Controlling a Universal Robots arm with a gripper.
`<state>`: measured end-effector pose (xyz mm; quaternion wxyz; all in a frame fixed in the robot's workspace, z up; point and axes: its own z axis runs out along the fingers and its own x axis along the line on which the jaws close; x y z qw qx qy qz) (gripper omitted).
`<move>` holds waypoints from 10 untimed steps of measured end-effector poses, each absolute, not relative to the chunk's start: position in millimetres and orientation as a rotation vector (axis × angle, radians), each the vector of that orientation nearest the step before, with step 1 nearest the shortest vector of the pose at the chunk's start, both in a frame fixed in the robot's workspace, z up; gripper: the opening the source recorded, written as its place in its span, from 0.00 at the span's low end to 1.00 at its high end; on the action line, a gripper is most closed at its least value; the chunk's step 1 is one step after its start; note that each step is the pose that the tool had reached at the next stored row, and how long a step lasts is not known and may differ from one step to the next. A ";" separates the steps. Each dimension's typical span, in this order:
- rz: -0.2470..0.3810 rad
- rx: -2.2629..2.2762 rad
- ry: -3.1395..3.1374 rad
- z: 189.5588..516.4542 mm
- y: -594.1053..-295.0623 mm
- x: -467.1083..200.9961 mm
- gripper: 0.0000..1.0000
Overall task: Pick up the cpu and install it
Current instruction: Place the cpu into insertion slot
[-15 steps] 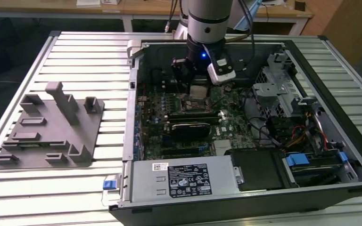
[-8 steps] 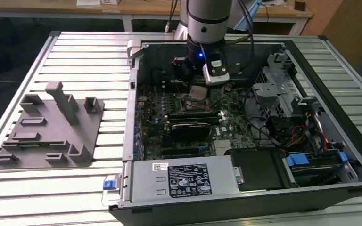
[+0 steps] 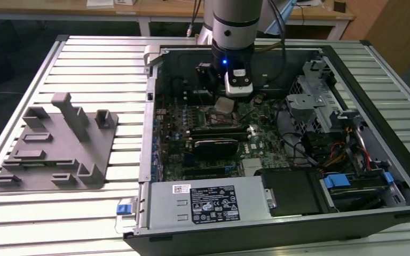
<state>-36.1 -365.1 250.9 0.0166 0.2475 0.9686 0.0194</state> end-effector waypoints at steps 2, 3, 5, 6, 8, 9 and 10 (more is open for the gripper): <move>0.059 0.825 2.996 250.7 -365.1 -36.1 0.54; 0.059 0.852 2.988 250.7 -365.1 -36.1 0.54; 0.058 0.905 2.971 250.6 -365.1 -36.1 0.54; 0.057 0.932 2.963 250.5 -365.1 -36.1 0.54; 0.056 0.987 2.944 250.3 -365.1 -36.1 0.54; 0.056 1.013 2.935 250.3 -365.1 -36.1 0.54; 0.055 1.040 2.925 250.2 -365.1 -36.1 0.54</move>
